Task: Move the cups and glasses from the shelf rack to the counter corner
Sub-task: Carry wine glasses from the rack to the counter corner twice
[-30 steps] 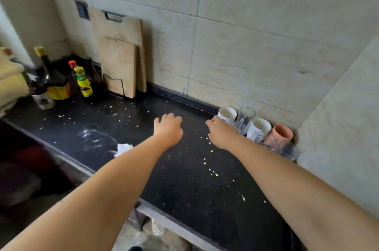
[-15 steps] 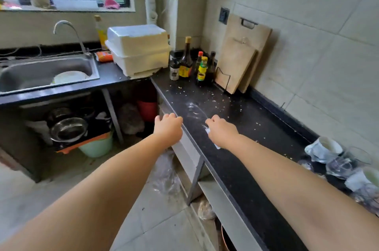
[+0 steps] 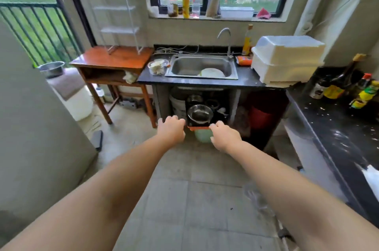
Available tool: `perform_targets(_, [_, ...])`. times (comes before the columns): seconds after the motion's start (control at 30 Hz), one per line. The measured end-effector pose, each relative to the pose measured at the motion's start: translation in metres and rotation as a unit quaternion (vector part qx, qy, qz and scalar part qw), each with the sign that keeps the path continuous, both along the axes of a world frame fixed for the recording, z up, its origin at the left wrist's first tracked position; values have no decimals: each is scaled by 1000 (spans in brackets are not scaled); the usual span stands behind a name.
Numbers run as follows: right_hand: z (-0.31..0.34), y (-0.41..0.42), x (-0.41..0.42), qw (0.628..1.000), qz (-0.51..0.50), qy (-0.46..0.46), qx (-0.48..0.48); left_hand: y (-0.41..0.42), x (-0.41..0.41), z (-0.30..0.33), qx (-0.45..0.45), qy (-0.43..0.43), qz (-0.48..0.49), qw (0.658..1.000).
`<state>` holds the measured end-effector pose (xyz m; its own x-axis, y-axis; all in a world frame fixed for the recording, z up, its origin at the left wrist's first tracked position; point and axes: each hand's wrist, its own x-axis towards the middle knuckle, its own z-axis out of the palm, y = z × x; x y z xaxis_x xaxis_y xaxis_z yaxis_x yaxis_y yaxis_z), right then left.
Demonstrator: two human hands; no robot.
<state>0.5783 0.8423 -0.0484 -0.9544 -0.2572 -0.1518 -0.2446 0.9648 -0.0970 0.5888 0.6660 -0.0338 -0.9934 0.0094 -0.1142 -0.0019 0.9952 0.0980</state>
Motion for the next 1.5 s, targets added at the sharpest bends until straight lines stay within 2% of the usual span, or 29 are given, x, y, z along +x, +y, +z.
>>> perform_targets(0.13, [5,-99,-9,996,86,3,-6,-93,10,2,13,9,94,995])
perform_targets(0.47, [23,-246,-58,982,188,28,1,-222,4,19,47,20,175,983])
perform_targets(0.77, [39,-350,-185,971,228,57,-38,-320,-122,28,50,63,199,977])
perform_targets(0.9, [45,-389,-254,975,217,48,-27,-359,-182,37,61,75,191,977])
perform_targets(1.13, [41,-460,-331,973,228,40,-6,-437,-260,26,116,61,243,961])
perform_targets(1.37, [43,-550,-422,972,227,57,-17,-521,-356,31,104,74,214,968])
perform_targets(1.5, [55,-600,-475,978,191,70,-43,-575,-412,49,96,87,179,975])
